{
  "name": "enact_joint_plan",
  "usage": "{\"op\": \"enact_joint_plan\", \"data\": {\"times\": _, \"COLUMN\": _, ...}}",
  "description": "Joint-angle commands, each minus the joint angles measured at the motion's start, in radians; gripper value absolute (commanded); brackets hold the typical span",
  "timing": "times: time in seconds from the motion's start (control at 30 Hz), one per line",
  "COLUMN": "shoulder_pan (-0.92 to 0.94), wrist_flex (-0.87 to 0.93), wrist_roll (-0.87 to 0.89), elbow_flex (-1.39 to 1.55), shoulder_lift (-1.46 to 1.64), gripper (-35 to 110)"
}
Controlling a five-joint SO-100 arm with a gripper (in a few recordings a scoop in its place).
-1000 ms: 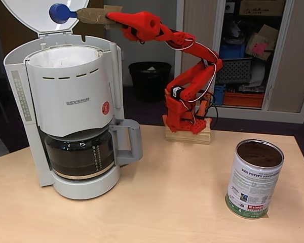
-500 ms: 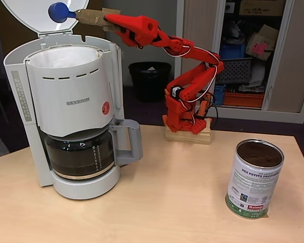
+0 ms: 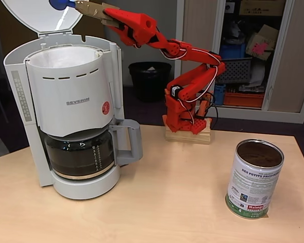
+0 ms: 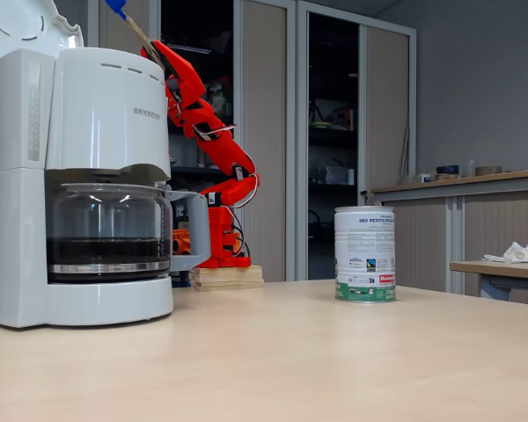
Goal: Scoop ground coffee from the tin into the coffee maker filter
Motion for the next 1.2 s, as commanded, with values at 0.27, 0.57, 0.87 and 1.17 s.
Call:
{"op": "enact_joint_plan", "data": {"times": 0.27, "shoulder_pan": -0.138, "wrist_flex": 0.199, "wrist_roll": -0.649, "elbow_flex": -0.161, "shoulder_lift": 0.043, "gripper": 0}}
{"op": "enact_joint_plan", "data": {"times": 0.57, "shoulder_pan": -0.373, "wrist_flex": 0.528, "wrist_roll": -1.437, "elbow_flex": -0.397, "shoulder_lift": 0.078, "gripper": 0}}
{"op": "enact_joint_plan", "data": {"times": 0.87, "shoulder_pan": -0.847, "wrist_flex": 1.003, "wrist_roll": -1.841, "elbow_flex": -0.689, "shoulder_lift": -0.028, "gripper": 0}}
{"op": "enact_joint_plan", "data": {"times": 1.17, "shoulder_pan": -1.298, "wrist_flex": 1.167, "wrist_roll": -2.060, "elbow_flex": -0.618, "shoulder_lift": 0.005, "gripper": 0}}
